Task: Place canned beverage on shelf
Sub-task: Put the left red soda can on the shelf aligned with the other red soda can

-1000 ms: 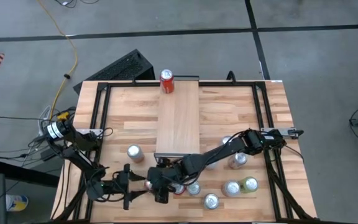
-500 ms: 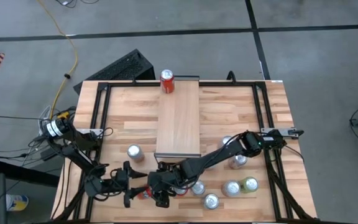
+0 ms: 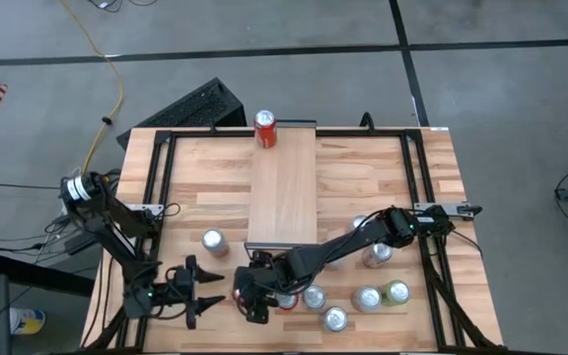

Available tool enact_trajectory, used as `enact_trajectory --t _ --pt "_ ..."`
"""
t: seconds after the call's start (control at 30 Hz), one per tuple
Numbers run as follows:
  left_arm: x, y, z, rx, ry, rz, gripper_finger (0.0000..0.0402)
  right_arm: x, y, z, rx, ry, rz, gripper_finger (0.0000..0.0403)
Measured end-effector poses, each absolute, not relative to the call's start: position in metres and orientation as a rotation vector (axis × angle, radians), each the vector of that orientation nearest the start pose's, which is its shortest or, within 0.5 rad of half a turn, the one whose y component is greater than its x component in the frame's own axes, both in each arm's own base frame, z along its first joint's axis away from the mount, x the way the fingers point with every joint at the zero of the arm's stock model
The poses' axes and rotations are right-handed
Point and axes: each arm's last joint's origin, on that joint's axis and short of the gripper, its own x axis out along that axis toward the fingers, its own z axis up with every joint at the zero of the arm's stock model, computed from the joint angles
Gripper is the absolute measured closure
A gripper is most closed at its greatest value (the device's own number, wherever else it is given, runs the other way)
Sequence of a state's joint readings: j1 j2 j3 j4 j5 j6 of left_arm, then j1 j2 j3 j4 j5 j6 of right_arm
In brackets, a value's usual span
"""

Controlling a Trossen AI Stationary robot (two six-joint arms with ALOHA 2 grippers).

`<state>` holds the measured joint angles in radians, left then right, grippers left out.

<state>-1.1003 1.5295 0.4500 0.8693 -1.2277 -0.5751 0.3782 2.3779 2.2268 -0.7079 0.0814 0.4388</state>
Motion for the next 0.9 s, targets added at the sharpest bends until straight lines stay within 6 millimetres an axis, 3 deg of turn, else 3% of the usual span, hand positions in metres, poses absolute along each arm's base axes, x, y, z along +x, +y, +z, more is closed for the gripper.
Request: enact_trajectory --t 0.23,0.57,0.9 --pt "0.137 -0.209 0.167 -0.390 0.066 0.143 0.0150 0.482 0.189 0.260 0.188 0.919 0.086 0.0114" --pt "0.136 -0.207 0.169 -0.376 0.078 0.141 0.0150 0.479 0.180 0.277 0.168 0.896 0.090 0.0143" --pt "0.136 -0.207 0.167 -0.385 0.083 0.144 0.0150 0.466 0.166 0.322 0.191 0.798 0.091 0.0147"
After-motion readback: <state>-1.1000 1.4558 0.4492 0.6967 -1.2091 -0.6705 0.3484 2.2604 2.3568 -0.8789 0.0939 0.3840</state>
